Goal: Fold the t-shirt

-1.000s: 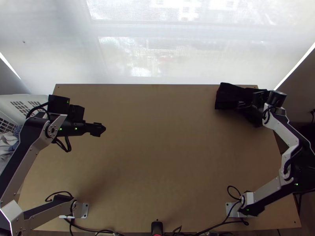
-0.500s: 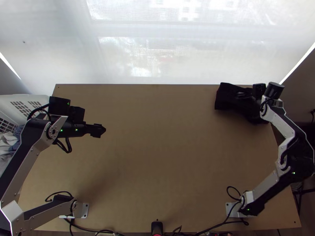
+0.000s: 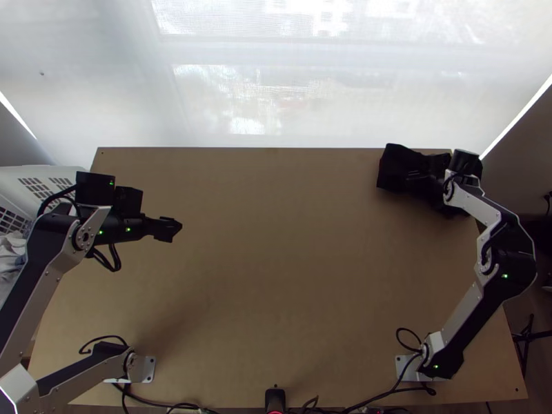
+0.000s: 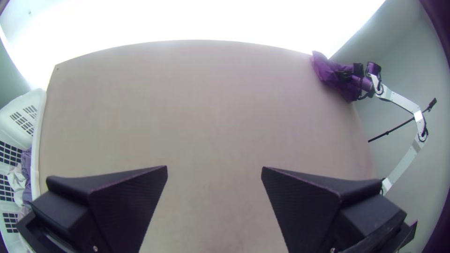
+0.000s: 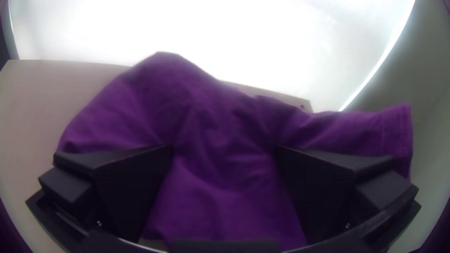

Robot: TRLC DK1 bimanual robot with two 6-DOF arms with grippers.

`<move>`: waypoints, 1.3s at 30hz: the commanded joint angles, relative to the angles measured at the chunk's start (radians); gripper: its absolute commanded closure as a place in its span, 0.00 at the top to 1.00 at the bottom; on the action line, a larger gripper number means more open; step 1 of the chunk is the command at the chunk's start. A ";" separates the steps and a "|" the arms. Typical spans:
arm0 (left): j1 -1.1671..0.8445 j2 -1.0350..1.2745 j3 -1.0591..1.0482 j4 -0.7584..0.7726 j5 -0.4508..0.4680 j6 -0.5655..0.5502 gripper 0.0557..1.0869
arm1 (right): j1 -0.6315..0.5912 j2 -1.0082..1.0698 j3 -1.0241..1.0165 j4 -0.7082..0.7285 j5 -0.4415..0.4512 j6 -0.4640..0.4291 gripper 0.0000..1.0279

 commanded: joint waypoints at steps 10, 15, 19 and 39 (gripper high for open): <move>0.029 -0.323 -0.123 0.176 -0.245 0.034 0.95 | 0.164 -0.775 -0.238 -0.185 0.007 0.195 0.96; 0.036 -0.537 -0.356 0.385 -0.337 0.056 0.95 | 0.253 -1.142 -0.598 -0.090 0.008 0.193 0.96; 0.039 -0.683 -0.529 0.455 -0.347 0.057 0.95 | 0.380 -1.373 -0.801 -0.134 0.122 0.127 0.96; 0.244 -1.163 -0.954 0.412 -0.345 -0.236 0.95 | 0.096 -2.035 -1.267 -0.276 0.292 0.422 0.96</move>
